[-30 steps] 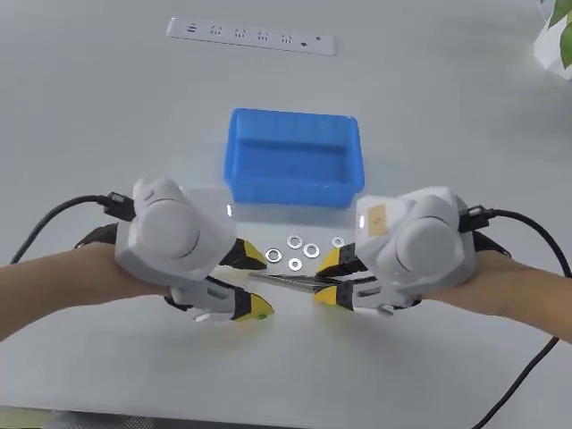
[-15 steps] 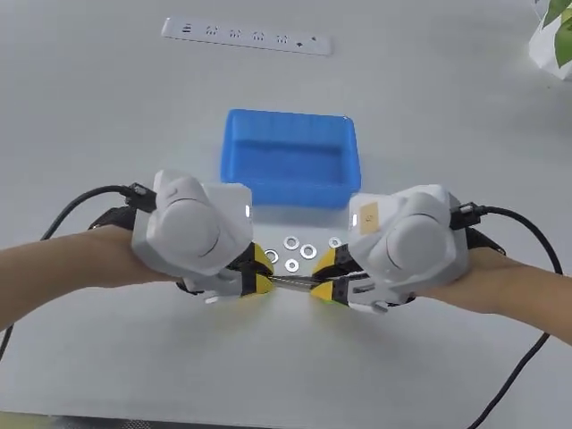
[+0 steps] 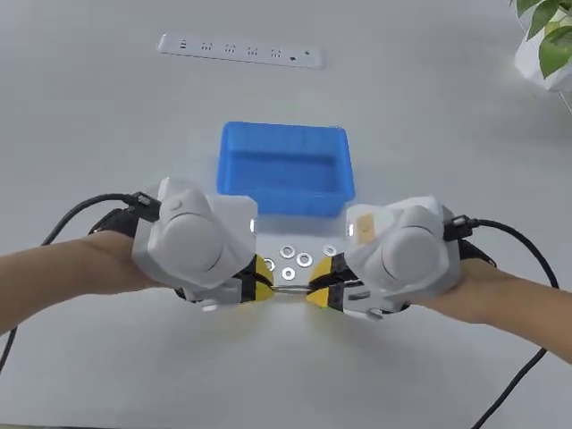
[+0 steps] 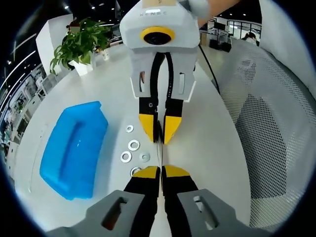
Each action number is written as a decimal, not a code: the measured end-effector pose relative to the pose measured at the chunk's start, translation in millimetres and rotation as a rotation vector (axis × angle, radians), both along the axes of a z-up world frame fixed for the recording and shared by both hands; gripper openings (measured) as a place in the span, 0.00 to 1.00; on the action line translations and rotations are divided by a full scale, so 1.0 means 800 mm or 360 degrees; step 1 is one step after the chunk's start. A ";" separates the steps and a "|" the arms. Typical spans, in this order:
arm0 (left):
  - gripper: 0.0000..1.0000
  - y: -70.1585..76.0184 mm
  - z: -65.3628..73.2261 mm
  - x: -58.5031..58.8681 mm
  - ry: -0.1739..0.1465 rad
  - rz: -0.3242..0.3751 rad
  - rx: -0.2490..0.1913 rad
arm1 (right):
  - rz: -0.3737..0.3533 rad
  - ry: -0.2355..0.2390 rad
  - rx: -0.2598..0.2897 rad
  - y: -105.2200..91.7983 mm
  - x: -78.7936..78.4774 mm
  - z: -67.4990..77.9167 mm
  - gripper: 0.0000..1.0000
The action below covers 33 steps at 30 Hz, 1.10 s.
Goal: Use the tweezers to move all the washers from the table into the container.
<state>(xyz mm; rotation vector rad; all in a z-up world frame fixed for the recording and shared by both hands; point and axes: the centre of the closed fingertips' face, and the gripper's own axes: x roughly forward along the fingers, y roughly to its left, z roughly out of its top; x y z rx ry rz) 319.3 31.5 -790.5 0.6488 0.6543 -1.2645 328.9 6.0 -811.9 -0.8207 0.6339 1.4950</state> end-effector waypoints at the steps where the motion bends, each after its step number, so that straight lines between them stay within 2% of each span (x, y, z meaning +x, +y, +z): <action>1: 0.05 0.001 0.001 -0.001 -0.0005 -0.0010 0.0007 | 0.0047 -0.0030 0.0008 0.002 -0.003 0.002 0.08; 3: 0.05 0.003 0.006 -0.004 -0.0026 -0.0038 0.0019 | 0.0121 -0.0072 0.0014 0.005 -0.008 0.004 0.07; 6: 0.05 0.005 0.021 -0.011 -0.0033 -0.0053 0.0009 | 0.0133 -0.0056 0.0049 0.006 -0.015 0.011 0.07; 7: 0.05 0.005 0.026 -0.011 -0.0040 -0.0049 0.0000 | 0.0155 -0.0085 0.0079 0.008 -0.016 0.015 0.07; 10: 0.05 0.004 0.042 -0.011 -0.0055 -0.0048 -0.0016 | 0.0149 -0.0112 0.0127 0.013 -0.017 0.024 0.07; 11: 0.05 0.003 0.049 -0.011 -0.0079 -0.0060 -0.0018 | 0.0145 -0.0122 0.0139 0.015 -0.016 0.027 0.07; 15: 0.05 -0.002 0.069 -0.012 -0.0094 -0.0067 -0.0058 | 0.0120 -0.0146 0.0209 0.020 -0.016 0.037 0.07; 21: 0.05 -0.019 0.081 -0.014 -0.0128 -0.0087 -0.0109 | 0.0090 -0.0154 0.0272 0.014 -0.016 0.044 0.07; 24: 0.05 -0.035 0.090 -0.013 -0.0148 -0.0090 -0.0178 | 0.0083 -0.0152 0.0302 0.009 -0.015 0.047 0.07; 33: 0.05 -0.067 0.095 -0.009 -0.0165 -0.0138 -0.0252 | 0.0055 -0.0139 0.0343 -0.006 -0.009 0.046 0.07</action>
